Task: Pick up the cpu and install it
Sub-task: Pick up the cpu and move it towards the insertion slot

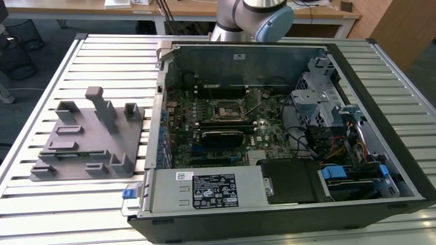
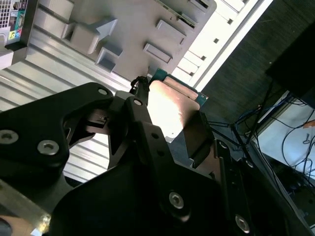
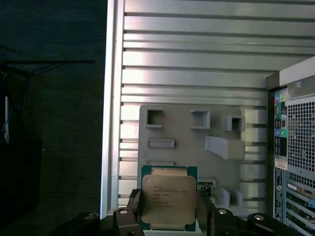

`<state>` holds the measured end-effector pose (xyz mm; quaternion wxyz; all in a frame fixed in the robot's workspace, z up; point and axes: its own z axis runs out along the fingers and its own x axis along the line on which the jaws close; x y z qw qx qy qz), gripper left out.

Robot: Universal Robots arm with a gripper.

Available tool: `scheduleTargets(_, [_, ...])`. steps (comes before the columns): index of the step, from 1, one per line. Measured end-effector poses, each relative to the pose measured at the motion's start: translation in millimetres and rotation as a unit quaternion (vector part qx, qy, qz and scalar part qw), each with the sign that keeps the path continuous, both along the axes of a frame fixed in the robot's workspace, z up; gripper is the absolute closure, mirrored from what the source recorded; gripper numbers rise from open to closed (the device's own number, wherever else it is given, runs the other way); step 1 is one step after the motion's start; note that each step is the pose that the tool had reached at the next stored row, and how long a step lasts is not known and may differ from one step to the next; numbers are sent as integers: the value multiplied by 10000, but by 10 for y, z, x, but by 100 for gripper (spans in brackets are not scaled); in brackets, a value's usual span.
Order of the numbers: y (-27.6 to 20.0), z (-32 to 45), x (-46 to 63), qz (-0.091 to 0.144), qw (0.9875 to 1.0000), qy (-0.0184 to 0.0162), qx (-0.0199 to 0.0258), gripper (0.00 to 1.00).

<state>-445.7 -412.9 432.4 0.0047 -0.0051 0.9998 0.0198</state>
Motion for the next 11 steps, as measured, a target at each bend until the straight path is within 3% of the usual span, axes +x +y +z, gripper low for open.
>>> scheduleTargets(11, [0, 3, 13, 0, 10000, 1, 0, 47])
